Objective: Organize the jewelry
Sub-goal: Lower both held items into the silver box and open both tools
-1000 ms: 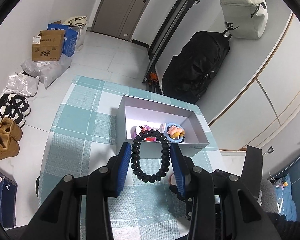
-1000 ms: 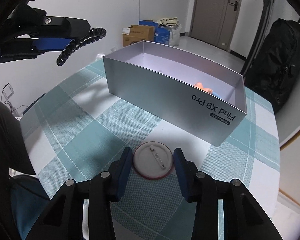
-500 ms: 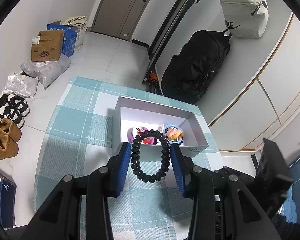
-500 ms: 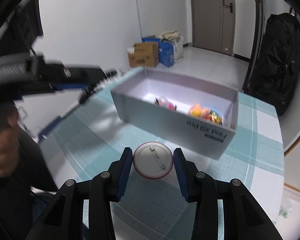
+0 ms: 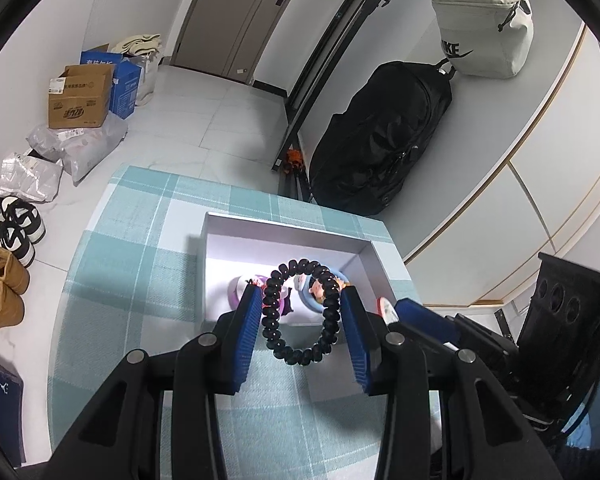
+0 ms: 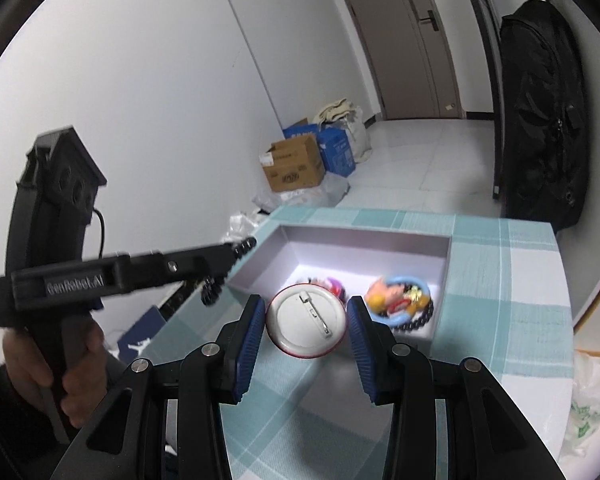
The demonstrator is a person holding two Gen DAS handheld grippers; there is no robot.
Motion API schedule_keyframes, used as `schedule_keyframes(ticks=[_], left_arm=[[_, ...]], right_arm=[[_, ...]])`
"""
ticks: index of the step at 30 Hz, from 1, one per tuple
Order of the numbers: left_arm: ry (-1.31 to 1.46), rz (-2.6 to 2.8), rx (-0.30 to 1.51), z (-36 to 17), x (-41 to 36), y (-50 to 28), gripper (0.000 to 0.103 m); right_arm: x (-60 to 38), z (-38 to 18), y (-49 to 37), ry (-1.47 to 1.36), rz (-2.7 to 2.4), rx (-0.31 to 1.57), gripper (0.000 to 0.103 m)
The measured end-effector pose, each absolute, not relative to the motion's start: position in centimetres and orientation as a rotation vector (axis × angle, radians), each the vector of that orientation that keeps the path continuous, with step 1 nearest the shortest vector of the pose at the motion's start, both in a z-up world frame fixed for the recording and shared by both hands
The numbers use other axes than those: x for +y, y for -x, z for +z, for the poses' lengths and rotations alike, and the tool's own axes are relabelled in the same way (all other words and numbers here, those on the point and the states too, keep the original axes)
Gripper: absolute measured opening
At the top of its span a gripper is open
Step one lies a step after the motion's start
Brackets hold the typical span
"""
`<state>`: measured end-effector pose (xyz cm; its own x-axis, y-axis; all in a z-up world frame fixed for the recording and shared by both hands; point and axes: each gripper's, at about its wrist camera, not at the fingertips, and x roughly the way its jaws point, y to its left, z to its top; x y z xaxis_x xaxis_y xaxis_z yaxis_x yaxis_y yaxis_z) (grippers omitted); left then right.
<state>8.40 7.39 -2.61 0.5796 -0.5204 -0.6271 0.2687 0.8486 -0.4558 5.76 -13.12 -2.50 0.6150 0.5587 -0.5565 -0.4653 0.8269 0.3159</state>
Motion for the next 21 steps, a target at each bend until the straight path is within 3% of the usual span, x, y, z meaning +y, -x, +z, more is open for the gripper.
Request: schedule_keyframes(ticks=[21], left_arm=[[0.337,-0.481,0.898,-3.8,5.1,-12.4,0.035]], right_arm=[[-15.3,-2.2,-11.0,-0.268,0.564,0.704,0.041]])
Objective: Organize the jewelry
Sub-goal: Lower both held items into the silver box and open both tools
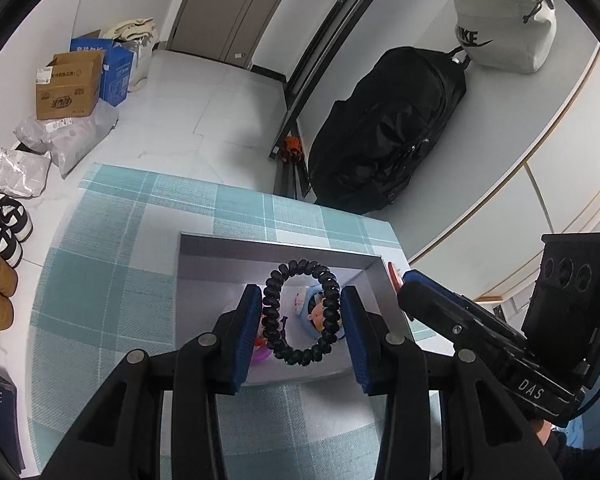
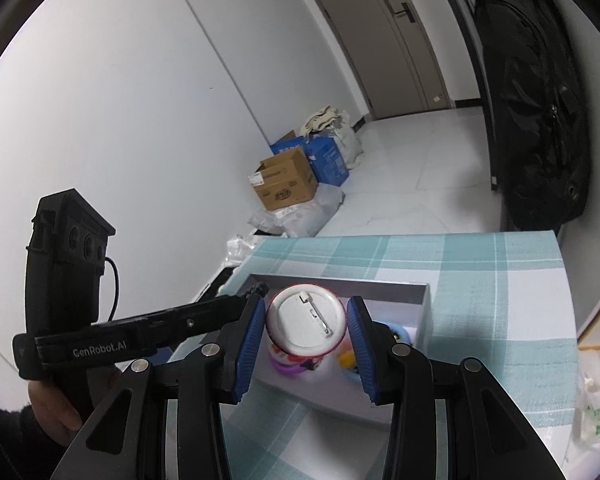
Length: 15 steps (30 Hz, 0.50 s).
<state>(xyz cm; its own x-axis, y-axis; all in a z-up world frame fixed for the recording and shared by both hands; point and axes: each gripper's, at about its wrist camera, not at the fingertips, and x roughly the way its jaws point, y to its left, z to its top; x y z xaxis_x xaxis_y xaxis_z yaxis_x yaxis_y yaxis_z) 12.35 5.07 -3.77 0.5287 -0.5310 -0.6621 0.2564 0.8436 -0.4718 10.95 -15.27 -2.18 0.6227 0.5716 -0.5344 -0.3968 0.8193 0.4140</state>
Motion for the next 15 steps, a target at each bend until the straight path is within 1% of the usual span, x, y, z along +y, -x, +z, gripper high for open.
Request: schedule_keyframes(ticks=[7,12,14,15], left_arm=[[0.247,-0.459,0.914,-4.3,3.6,-12.7,0.035],[0.262,-0.471,0.927,-4.6,3.8,-12.9,0.035],[0.281,-0.478,0.944,-4.7,3.8,-13.1,0.040],[0.281,-0.472,0.938,-4.6,3.8,-13.1,0.046]], right_arm=[[-15.8,-3.2,-12.0,-0.276,0.536,0.744,0.041],[-15.9,-3.5,-12.3,-0.275,0.534,0.753,0.043],[-15.7,-3.3,-12.1,-0.259,0.531,0.739,0.047],[-15.6,-3.2,-11.9,-0.244,0.530,0.732,0.057]])
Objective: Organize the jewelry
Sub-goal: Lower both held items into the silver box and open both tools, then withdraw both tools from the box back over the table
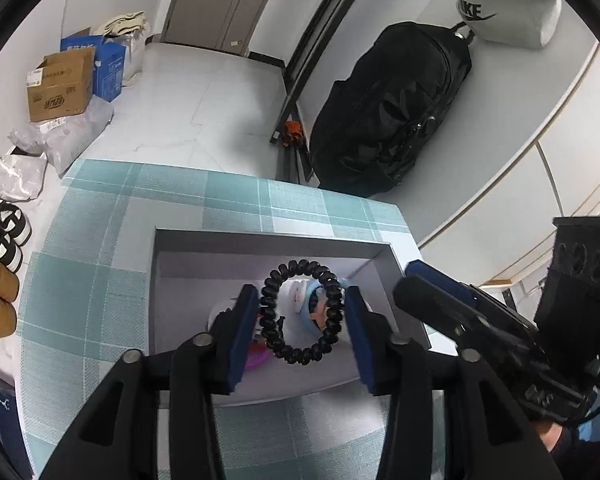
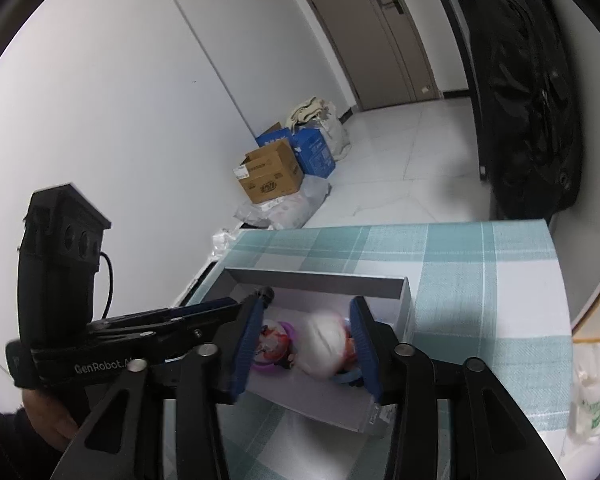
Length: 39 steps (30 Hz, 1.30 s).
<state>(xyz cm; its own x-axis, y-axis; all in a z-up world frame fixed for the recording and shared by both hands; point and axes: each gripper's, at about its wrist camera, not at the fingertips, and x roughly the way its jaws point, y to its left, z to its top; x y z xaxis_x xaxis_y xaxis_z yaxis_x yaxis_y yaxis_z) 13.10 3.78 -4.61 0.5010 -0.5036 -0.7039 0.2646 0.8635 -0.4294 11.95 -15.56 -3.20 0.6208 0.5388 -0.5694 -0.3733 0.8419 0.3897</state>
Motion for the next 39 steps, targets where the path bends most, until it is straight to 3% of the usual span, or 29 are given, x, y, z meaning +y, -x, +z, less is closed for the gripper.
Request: schedule_keyframes(ticks=[1,2,8,13,29,39], left_arm=[[0.278,-0.469,0.928,-4.4,3.8,-13.0,0.053],[0.272,-0.461,0.916,-4.2,3.8,-12.8,0.055],[0.237,-0.433,0.833,-2.7,4.0,-11.5,0.059],[0.210,-0.373,0.772,-1.9,4.4,-10.6,0.066],[0.150,-0.252,0.647,-0.6,5.6,-8.0,0.070],[0.118,-0.215,0.585,0.2,5.6,-4.8,0.080]], right_arm=[[-15.5,-3.0,-11.7,-0.234,0.527,0.717,0.070],[-15.5,-2.9,-11.6,-0.231,0.524,0.704,0.073],[-15.6,-1.6,-10.4,-0.198,0.513,0.618,0.075],[-15.7,-0.9,-9.4,-0.183,0.495,0.569,0.085],[-15.6,0.2,-5.9,-0.134,0.470,0.458,0.095],[-16.3,0.1,-3.3,-0.130,0.461,0.458,0.100]])
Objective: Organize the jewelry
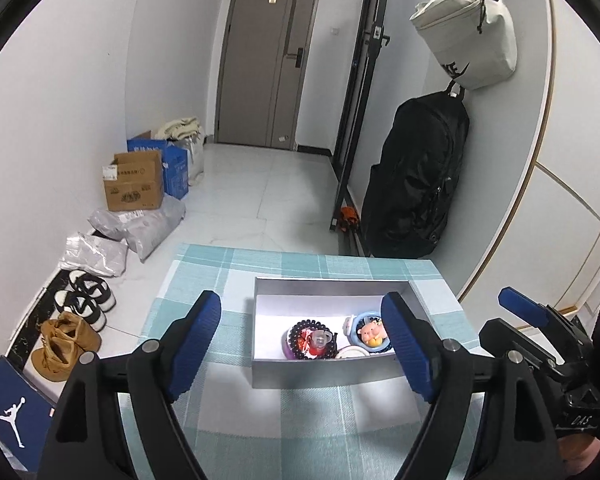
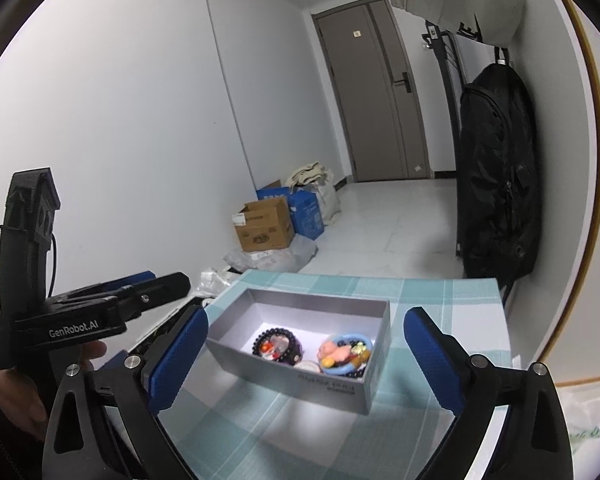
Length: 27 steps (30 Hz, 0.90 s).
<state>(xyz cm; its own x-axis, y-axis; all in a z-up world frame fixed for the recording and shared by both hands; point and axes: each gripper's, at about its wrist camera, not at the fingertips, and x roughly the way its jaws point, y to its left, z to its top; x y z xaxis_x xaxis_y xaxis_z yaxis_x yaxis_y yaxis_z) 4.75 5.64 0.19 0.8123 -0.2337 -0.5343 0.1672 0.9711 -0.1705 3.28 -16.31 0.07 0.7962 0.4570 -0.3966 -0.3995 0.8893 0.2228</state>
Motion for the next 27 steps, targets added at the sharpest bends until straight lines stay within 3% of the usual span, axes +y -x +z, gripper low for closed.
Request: schedule_keyframes(ticks=[27], left_arm=[[0.095,-0.147,0.561,-0.4,5.4,-2.7,0.083]], right_arm=[[-16.7,0.0,-1.1,-0.116,0.437,0.439,0.101]])
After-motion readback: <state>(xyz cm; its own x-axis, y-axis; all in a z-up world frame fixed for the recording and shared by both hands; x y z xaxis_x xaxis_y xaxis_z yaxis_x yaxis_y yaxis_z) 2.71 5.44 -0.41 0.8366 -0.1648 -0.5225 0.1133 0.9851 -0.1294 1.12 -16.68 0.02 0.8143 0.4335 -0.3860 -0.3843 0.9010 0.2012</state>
